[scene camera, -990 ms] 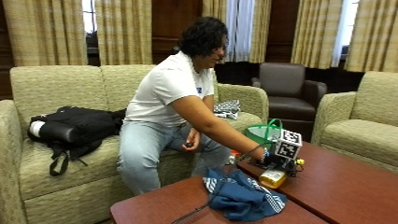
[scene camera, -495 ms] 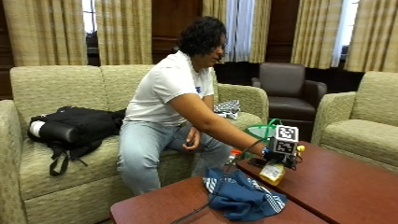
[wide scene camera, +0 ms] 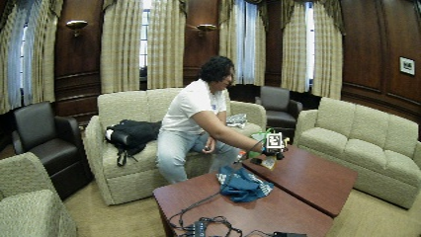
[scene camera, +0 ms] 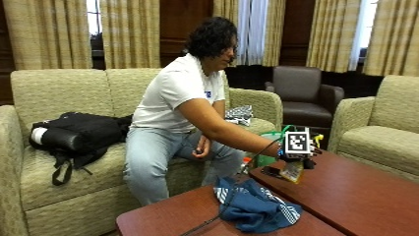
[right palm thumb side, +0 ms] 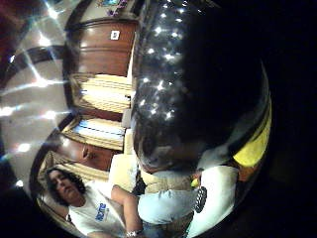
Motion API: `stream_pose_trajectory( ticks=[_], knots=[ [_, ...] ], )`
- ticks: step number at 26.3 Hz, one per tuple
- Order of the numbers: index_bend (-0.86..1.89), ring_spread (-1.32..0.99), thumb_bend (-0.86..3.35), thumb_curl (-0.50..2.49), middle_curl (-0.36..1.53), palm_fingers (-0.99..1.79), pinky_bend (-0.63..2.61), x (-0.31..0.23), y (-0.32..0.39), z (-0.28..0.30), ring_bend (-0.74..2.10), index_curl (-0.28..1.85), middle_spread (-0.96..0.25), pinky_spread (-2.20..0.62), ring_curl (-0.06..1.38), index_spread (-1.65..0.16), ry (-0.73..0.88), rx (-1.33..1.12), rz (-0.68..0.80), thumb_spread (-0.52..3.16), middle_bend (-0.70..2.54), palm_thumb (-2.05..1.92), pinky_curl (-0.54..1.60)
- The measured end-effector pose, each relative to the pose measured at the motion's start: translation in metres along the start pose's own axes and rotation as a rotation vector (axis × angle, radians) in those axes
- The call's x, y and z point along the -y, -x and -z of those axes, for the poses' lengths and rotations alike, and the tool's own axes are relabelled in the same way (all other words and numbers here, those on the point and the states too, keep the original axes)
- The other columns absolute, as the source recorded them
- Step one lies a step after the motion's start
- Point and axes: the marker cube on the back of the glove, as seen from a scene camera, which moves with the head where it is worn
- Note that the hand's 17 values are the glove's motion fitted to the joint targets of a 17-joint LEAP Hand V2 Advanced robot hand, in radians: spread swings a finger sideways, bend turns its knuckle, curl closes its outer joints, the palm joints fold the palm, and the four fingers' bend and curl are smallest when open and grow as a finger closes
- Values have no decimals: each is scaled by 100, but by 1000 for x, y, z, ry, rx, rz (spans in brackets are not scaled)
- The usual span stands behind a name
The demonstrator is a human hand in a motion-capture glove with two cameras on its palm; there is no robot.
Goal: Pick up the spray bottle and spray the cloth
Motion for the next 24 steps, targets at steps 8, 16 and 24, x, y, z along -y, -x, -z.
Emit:
stream_pose_trajectory(
  ticks=[8,16,24],
  knots=[
    [17,-20,-2,71,59,121,57,-10,13,24,65,40,-25,-24,54,-31,-1,218,67,58,37,106,49],
    [18,-19,-2,74,60,121,57,-24,-18,32,65,42,-25,-25,54,-31,14,220,80,57,37,105,49],
    [18,-19,-2,76,62,121,56,-38,-49,27,65,45,-25,-25,54,-31,-54,192,110,55,37,105,49]
  ],
)
